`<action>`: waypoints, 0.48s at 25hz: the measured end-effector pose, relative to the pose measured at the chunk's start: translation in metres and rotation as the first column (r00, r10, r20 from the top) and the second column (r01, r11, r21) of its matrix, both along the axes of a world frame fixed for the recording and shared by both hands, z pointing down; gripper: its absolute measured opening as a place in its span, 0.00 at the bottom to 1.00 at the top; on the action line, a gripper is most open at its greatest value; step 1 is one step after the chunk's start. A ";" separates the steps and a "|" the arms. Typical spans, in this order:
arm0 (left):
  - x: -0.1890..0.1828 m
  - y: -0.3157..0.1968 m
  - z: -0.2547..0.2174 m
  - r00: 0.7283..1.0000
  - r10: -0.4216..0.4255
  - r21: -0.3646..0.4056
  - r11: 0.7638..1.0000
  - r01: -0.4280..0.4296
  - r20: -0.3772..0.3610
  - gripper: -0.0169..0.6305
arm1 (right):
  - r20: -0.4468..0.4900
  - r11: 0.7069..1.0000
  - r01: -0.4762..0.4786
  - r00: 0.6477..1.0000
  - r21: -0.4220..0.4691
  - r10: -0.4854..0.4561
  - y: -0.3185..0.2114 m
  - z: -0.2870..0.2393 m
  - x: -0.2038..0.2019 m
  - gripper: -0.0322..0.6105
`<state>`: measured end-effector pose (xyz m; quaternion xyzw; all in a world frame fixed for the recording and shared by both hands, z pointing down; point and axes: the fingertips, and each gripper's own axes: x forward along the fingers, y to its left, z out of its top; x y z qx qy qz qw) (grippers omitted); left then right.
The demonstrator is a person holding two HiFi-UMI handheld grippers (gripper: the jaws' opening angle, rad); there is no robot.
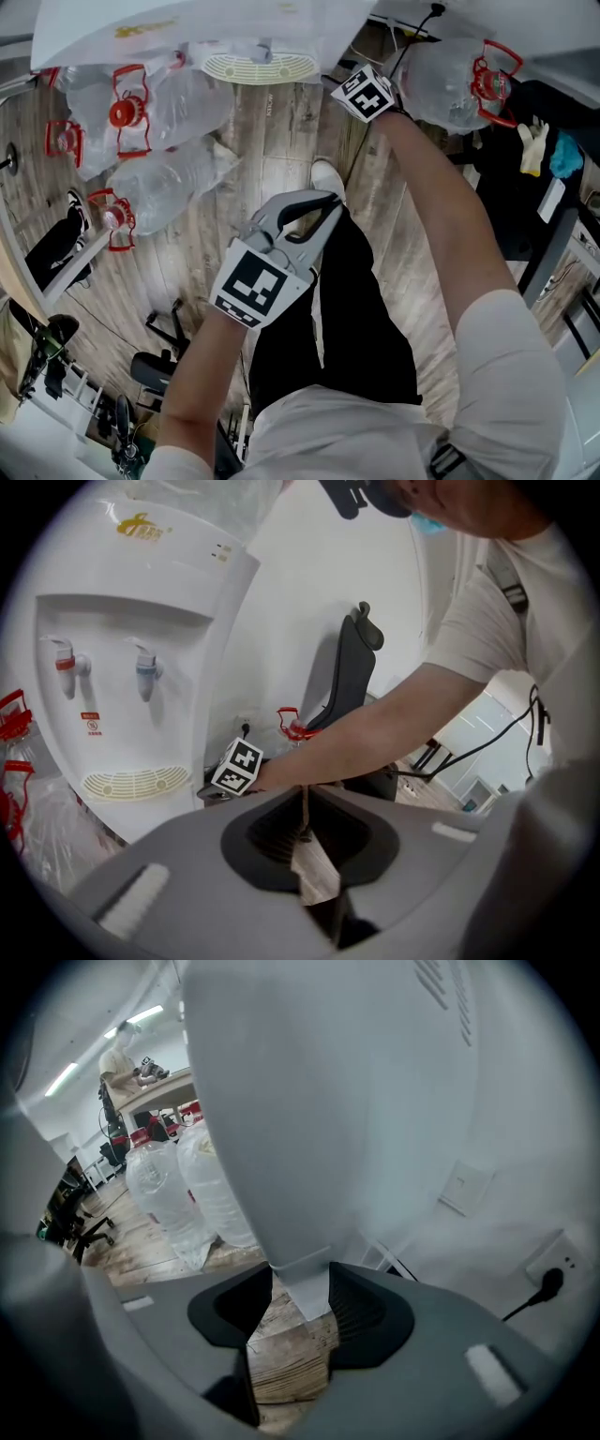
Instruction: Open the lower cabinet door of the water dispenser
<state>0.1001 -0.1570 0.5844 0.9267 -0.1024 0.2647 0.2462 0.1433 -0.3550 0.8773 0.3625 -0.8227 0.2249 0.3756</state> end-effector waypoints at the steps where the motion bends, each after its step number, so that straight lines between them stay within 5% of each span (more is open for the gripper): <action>1: -0.002 0.001 0.001 1.000 -0.004 0.000 1.000 0.004 -0.001 0.12 | -0.007 1.000 -0.005 1.000 -0.001 0.005 0.000 -0.002 0.001 0.32; 12: -0.028 0.003 -0.007 0.999 -0.051 0.015 0.999 0.051 -0.010 0.12 | -0.046 0.999 -0.019 0.999 -0.028 0.018 0.014 -0.008 -0.007 0.32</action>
